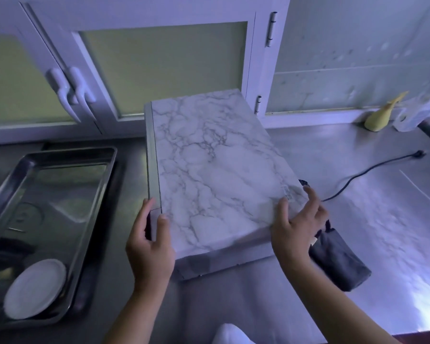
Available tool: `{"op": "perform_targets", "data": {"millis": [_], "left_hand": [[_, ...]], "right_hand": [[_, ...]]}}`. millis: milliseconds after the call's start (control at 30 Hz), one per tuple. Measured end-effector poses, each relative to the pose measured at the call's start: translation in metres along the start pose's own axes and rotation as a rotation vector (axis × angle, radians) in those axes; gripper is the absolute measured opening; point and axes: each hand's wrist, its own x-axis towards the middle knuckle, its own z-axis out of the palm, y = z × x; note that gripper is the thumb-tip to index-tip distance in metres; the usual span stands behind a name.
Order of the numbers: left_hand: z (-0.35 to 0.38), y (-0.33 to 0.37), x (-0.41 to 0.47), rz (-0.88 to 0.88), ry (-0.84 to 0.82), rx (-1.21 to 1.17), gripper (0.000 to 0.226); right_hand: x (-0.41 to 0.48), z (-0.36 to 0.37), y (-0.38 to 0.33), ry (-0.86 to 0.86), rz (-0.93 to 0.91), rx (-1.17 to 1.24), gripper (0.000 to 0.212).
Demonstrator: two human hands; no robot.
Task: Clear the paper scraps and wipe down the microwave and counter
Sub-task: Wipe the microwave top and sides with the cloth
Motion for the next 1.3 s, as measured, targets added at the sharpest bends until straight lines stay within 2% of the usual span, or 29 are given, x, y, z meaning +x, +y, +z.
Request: {"op": "perform_targets", "data": {"millis": [133, 300, 400, 467, 533, 567, 633, 700, 733, 800, 867, 1033, 1133, 1200, 1300], "left_hand": [[0.005, -0.014, 0.046, 0.006, -0.035, -0.024, 0.047], [0.014, -0.022, 0.082, 0.032, -0.035, 0.014, 0.049], [0.014, -0.022, 0.093, 0.051, -0.033, 0.032, 0.048], [0.014, -0.020, 0.094, 0.051, -0.051, 0.053, 0.044], [0.015, -0.015, 0.089, 0.054, -0.034, 0.127, 0.038], [0.015, -0.011, 0.084, 0.115, 0.001, 0.200, 0.036], [0.018, 0.003, 0.070, 0.405, 0.057, 0.326, 0.032], [0.025, 0.015, 0.046, 0.708, -0.001, 0.318, 0.027], [0.033, 0.019, 0.028, 0.770, -0.078, 0.278, 0.025], [0.054, 0.019, -0.016, 0.708, -0.318, 0.201, 0.023], [0.077, 0.008, -0.056, 0.539, -0.583, 0.203, 0.022], [0.121, -0.038, -0.098, 0.016, -1.091, 0.463, 0.025], [0.128, -0.053, -0.102, -0.126, -1.186, 0.523, 0.027], [0.127, -0.058, -0.104, -0.170, -1.192, 0.538, 0.027], [0.126, -0.057, -0.103, -0.226, -1.146, 0.524, 0.025]], "right_hand": [[0.005, 0.028, -0.004, 0.006, -0.016, 0.005, 0.045], [0.016, 0.051, -0.018, -0.043, 0.037, 0.008, 0.045], [0.022, 0.049, -0.019, -0.151, 0.000, 0.002, 0.051], [0.024, 0.031, -0.004, -0.267, -0.069, 0.170, 0.051], [0.031, 0.002, 0.024, -0.292, 0.005, 0.337, 0.043], [0.040, -0.014, 0.044, -0.259, 0.061, 0.333, 0.037], [0.072, -0.042, 0.094, -0.196, 0.161, 0.059, 0.033], [0.106, -0.069, 0.145, -0.293, 0.304, -0.412, 0.049], [0.119, -0.082, 0.167, -0.364, 0.380, -0.587, 0.060], [0.137, -0.103, 0.202, -0.511, 0.457, -0.809, 0.075], [0.150, -0.111, 0.220, -0.621, 0.466, -0.917, 0.078], [0.171, -0.103, 0.227, -0.713, 0.403, -0.844, 0.059], [0.166, -0.103, 0.227, -0.706, 0.429, -0.832, 0.047], [0.159, -0.104, 0.224, -0.704, 0.390, -0.880, 0.039], [0.152, -0.105, 0.207, -0.733, 0.275, -0.766, 0.022]]}}
